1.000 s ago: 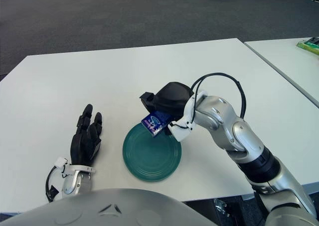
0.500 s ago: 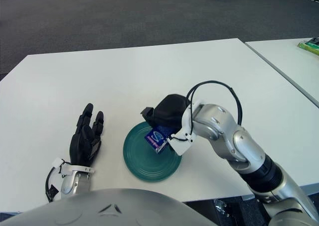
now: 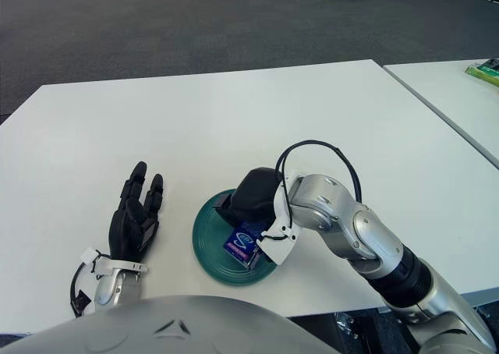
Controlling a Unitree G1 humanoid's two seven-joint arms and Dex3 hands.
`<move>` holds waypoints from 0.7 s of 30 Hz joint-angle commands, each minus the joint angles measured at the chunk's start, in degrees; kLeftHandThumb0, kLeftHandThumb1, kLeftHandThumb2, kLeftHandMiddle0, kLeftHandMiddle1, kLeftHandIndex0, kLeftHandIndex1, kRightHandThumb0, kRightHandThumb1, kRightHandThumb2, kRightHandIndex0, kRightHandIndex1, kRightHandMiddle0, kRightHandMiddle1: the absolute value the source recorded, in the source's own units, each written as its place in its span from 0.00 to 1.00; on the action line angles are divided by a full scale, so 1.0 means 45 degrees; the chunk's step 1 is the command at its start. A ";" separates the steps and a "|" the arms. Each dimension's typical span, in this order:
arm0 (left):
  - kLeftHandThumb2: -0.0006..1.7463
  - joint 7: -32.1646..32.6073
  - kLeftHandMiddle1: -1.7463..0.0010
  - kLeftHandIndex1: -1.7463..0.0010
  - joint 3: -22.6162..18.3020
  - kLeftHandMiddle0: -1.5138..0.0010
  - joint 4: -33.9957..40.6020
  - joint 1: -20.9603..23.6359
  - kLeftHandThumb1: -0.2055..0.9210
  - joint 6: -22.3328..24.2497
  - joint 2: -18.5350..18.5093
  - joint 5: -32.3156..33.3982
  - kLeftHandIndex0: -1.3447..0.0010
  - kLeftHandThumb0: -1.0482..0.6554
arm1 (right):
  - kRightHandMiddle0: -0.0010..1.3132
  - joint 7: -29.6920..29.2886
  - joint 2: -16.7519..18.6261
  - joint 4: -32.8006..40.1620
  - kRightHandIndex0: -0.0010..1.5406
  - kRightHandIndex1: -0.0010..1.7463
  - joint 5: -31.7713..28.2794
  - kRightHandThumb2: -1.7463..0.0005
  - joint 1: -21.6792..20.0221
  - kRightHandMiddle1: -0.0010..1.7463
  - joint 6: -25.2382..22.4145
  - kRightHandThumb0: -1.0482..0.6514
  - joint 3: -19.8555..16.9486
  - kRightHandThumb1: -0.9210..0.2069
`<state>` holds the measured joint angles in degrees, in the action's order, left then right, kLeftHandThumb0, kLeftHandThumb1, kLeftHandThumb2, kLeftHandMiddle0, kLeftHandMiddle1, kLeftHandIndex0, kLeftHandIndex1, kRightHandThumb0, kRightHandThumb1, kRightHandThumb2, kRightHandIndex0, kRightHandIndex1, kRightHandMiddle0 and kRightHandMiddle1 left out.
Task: Put the gum into the plate.
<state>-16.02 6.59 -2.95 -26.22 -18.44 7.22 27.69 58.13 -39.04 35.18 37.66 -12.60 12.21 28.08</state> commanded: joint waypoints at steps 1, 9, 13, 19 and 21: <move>0.49 0.0009 1.00 0.88 -0.0004 0.98 -0.0807 -0.0182 1.00 0.0493 0.0500 -0.0063 1.00 0.03 | 0.28 -0.0530 0.0080 -0.0547 0.49 1.00 -0.0098 0.49 -0.0085 1.00 0.0656 0.39 0.0098 0.24; 0.51 0.0056 1.00 0.89 -0.0020 0.98 -0.0759 -0.0147 1.00 0.0567 0.0555 -0.0019 1.00 0.03 | 0.22 -0.5248 0.0803 -0.2081 0.34 1.00 0.1238 0.59 0.0933 1.00 0.3396 0.40 -0.0240 0.12; 0.52 -0.0189 1.00 0.91 -0.0057 0.99 -0.0847 -0.0089 1.00 0.0661 0.0565 0.0249 1.00 0.03 | 0.06 -0.5741 0.0744 -0.1678 0.11 0.52 0.1839 0.51 0.1299 0.61 0.3585 0.19 -0.0384 0.03; 0.54 -0.0531 1.00 0.93 -0.0087 0.98 -0.0848 -0.0084 1.00 0.0714 0.0556 0.0438 1.00 0.02 | 0.01 -0.6694 0.0881 -0.1816 0.08 0.09 0.2284 0.39 0.1612 0.26 0.3935 0.05 -0.0726 0.00; 0.54 -0.0551 1.00 0.93 -0.0085 0.98 -0.0831 -0.0103 1.00 0.0675 0.0548 0.0363 1.00 0.02 | 0.00 -0.7194 0.1020 -0.1920 0.06 0.05 0.2365 0.37 0.1781 0.20 0.4008 0.03 -0.0870 0.00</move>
<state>-18.22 6.25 -2.65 -26.25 -17.52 7.31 29.05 28.86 -35.36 27.09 47.24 -5.19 29.74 25.68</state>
